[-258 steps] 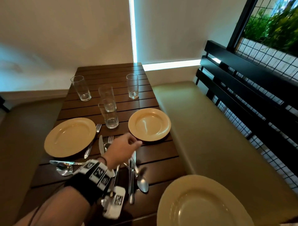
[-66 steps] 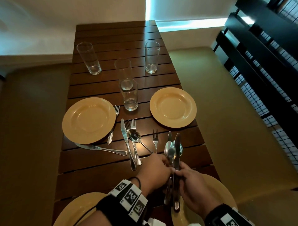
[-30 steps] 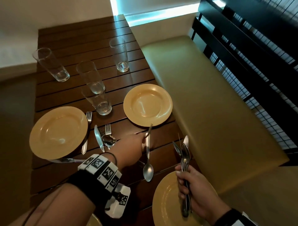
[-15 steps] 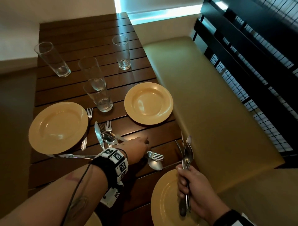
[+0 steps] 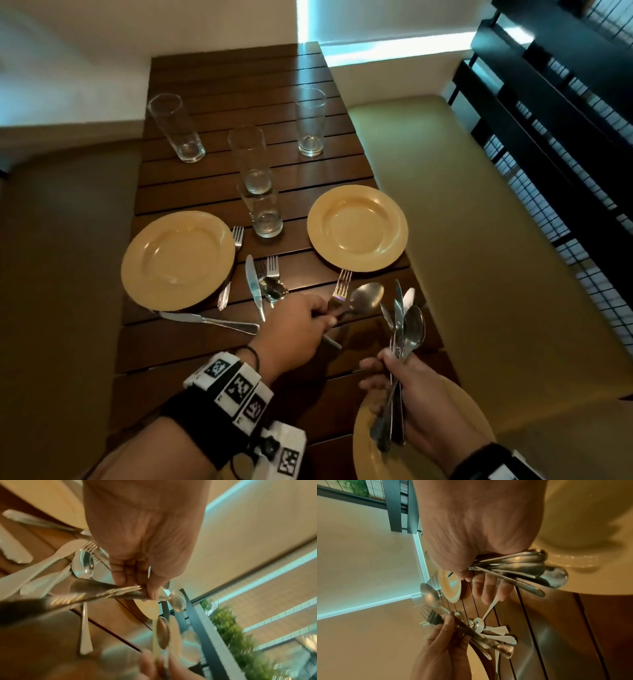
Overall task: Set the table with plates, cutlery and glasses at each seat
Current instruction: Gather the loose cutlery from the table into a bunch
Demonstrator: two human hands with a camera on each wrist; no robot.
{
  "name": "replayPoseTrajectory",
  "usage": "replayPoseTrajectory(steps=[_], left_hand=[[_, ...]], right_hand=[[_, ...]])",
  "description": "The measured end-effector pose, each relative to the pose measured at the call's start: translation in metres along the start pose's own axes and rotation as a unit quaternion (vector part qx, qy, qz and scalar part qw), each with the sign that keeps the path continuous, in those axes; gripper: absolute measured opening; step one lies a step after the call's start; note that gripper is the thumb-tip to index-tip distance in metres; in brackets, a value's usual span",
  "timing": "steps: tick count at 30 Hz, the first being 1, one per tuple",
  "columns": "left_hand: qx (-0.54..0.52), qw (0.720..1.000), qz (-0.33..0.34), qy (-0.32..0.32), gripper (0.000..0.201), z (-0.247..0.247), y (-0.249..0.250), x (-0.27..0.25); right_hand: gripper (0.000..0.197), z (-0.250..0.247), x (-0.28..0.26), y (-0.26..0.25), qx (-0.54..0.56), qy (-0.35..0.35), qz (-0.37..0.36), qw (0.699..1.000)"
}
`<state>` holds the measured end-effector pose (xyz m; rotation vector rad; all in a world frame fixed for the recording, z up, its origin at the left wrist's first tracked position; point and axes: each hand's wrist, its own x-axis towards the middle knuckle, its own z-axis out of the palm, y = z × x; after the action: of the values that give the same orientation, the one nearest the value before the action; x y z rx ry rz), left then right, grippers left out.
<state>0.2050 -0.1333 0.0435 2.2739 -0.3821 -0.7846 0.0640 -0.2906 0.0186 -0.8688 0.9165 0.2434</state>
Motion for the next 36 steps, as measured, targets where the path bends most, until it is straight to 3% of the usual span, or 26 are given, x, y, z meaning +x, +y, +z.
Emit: replayPoseTrajectory(steps=[4,7,12,17,21,25,27,33,36], left_hand=[[-0.133,0.99,-0.05,0.002,0.024,0.016,-0.002,-0.018],[-0.218,0.971,-0.097,-0.001,0.02,0.029,-0.01,-0.026],[-0.307,0.942,-0.133,0.012,0.013,0.031,-0.028,-0.036],[-0.326,0.935,-0.136,0.012,0.017,0.024,-0.037,-0.045],[-0.144,0.987,-0.06,0.049,0.03,0.019,-0.041,-0.045],[-0.06,0.998,-0.008,0.015,0.037,0.014,-0.045,-0.042],[-0.081,0.996,-0.023,0.017,0.039,0.007,-0.051,-0.038],[-0.049,0.976,-0.15,0.153,0.016,-0.018,-0.087,0.011],[0.006,0.969,-0.204,0.142,0.02,-0.026,-0.1,0.034]], right_hand=[[0.02,0.027,-0.002,0.008,-0.033,-0.051,0.004,0.998],[0.028,0.043,-0.005,0.013,-0.076,-0.089,-0.015,0.993],[0.029,0.053,-0.006,0.021,-0.184,-0.089,-0.013,0.979],[0.02,0.062,-0.006,0.03,-0.241,-0.1,-0.009,0.965],[0.02,0.071,-0.006,0.035,-0.256,-0.089,0.004,0.963],[0.025,0.073,-0.004,0.04,-0.295,-0.064,-0.006,0.953],[0.03,0.072,-0.004,0.04,-0.292,-0.051,0.0,0.955],[0.038,0.061,-0.005,0.033,-0.284,-0.018,0.01,0.959],[0.038,0.052,-0.004,0.029,-0.304,-0.014,0.0,0.953]])
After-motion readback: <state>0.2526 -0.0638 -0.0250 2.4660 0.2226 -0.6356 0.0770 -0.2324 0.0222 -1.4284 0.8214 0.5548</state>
